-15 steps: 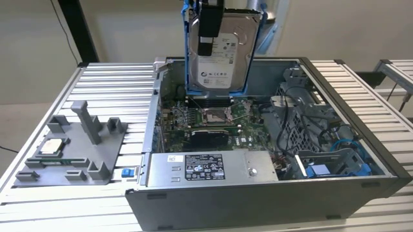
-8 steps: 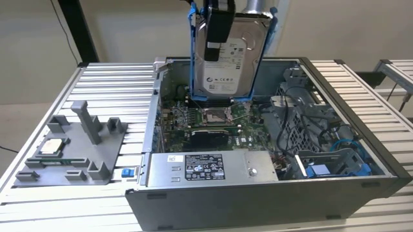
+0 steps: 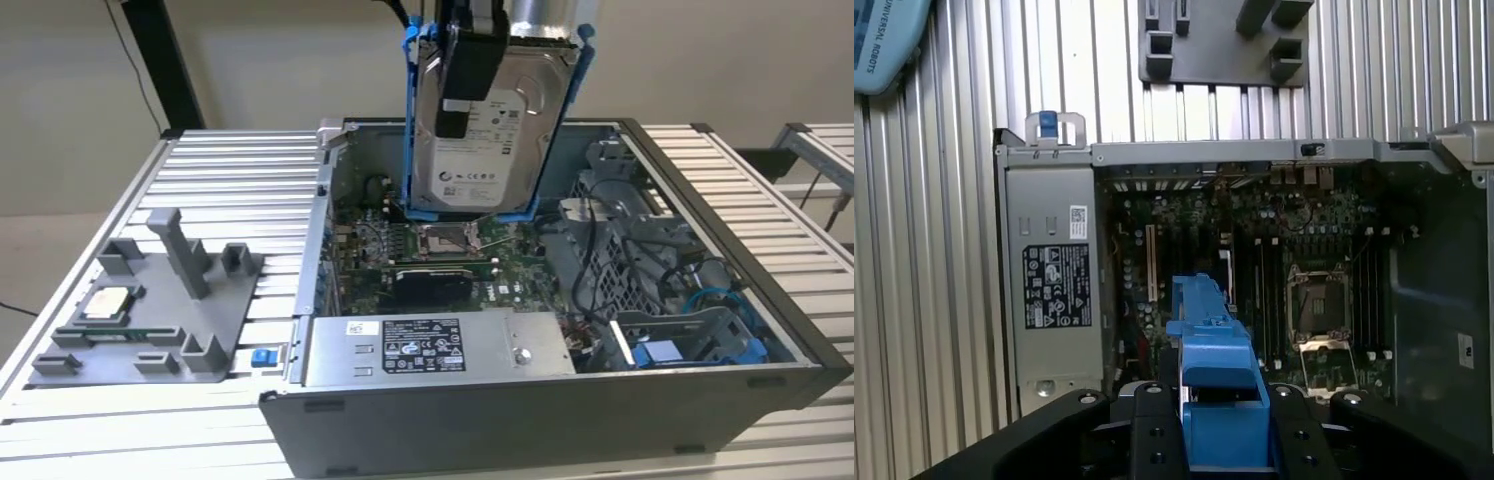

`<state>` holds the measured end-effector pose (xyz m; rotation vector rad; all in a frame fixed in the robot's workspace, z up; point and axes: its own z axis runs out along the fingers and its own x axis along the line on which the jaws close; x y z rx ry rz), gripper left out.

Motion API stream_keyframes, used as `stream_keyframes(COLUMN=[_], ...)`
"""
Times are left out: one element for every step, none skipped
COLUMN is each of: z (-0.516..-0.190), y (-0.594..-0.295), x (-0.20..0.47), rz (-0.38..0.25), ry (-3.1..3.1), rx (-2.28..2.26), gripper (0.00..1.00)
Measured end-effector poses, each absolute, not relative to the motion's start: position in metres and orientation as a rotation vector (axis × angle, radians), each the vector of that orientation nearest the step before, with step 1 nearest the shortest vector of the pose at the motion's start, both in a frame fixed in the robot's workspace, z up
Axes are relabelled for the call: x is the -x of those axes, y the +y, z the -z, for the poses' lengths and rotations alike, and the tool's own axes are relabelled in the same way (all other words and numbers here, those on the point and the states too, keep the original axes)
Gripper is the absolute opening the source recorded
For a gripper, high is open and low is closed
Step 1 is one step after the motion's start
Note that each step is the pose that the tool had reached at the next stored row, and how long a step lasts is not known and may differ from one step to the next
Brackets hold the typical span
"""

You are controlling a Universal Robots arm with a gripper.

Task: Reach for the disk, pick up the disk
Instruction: 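Pick up the disk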

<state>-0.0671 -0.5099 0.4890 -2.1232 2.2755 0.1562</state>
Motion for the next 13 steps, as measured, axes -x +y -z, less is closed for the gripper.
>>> stream_keyframes(z=[-0.489, -0.489, -0.489, -0.489, -0.489, -0.489, -0.489, -0.488, -0.488, -0.488, -0.488, -0.488, -0.488], y=[-0.512, -0.514, -0.516, -0.518, -0.520, -0.522, -0.524, -0.526, -0.528, -0.530, -0.531, -0.533, -0.535], x=[0.066, 0.065, 0.064, 0.063, 0.062, 0.061, 0.060, 0.059, 0.058, 0.057, 0.056, 0.055, 0.054], rz=[-0.157, -0.157, -0.157, -0.158, -0.158, -0.158, -0.159, -0.159, -0.159, -0.160, -0.160, -0.160, -0.161], ry=[2.276, 2.276, 2.276, 2.276, 2.276, 2.276, 2.277, 2.277, 2.277, 2.277, 2.277, 2.277, 2.278], rx=[2.123, 2.123, 2.124, 2.124, 2.124, 2.124, 2.124, 2.124, 2.124, 2.124, 2.125, 2.125, 2.125], gripper=[0.00, 0.00, 0.00, 0.00, 0.00, 0.00, 0.00, 0.00, 0.00, 0.00, 0.00, 0.00, 0.00])
